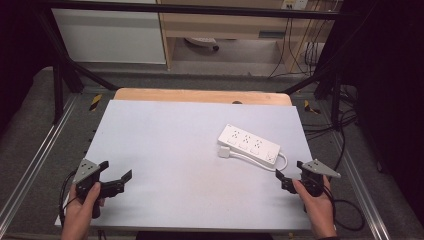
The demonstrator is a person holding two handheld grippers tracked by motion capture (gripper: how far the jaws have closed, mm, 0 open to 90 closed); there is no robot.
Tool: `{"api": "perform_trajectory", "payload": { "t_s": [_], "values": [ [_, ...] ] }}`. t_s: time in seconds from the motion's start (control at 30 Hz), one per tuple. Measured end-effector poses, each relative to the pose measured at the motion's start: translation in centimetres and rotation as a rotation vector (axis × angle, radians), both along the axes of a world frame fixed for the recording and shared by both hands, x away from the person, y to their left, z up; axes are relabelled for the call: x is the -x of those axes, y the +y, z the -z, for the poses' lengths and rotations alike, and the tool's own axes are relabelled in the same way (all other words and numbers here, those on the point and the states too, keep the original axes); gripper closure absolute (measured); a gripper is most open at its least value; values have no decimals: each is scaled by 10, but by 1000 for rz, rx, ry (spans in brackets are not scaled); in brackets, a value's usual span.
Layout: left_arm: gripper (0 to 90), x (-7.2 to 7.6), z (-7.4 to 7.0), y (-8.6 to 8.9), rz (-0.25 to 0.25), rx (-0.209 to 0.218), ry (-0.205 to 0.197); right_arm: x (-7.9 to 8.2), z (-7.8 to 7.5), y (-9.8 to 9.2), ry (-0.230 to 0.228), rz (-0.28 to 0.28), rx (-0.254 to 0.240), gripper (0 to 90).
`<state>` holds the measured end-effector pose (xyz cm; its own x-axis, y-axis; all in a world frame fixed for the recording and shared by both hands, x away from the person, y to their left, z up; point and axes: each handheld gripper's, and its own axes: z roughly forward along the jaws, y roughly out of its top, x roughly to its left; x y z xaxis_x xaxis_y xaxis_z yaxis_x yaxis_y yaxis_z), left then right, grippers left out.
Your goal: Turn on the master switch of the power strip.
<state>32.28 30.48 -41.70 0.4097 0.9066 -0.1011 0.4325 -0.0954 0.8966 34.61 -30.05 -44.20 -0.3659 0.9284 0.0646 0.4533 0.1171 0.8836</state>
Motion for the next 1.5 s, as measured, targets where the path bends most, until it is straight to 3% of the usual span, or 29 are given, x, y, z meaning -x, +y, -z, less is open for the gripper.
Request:
{"api": "perform_trajectory", "payload": {
  "t_s": [0.2,0.43,0.67,0.93,1.03,1.23,1.33,1.5],
  "values": [
    [67,-1,1,-1,2,1,3,0,-2,-1,9,-4,-2,98],
    [67,-2,0,-3,10,11,5,4,-16,1,-55,2,13,82],
    [62,-1,0,-3,20,16,0,4,-41,6,-119,27,-35,61],
    [62,-1,0,-4,28,11,-5,-12,-72,8,-161,20,-67,42],
    [62,-2,1,-4,25,5,3,-18,-76,9,-171,18,-74,76],
    [62,-1,0,-5,24,7,3,-24,-79,12,-180,12,-70,274],
    [62,-2,1,-6,32,1,6,-23,-81,16,-206,-27,-77,376],
    [62,-3,2,-7,34,-1,13,-23,-85,19,-231,-32,-55,509]
  ]
}}
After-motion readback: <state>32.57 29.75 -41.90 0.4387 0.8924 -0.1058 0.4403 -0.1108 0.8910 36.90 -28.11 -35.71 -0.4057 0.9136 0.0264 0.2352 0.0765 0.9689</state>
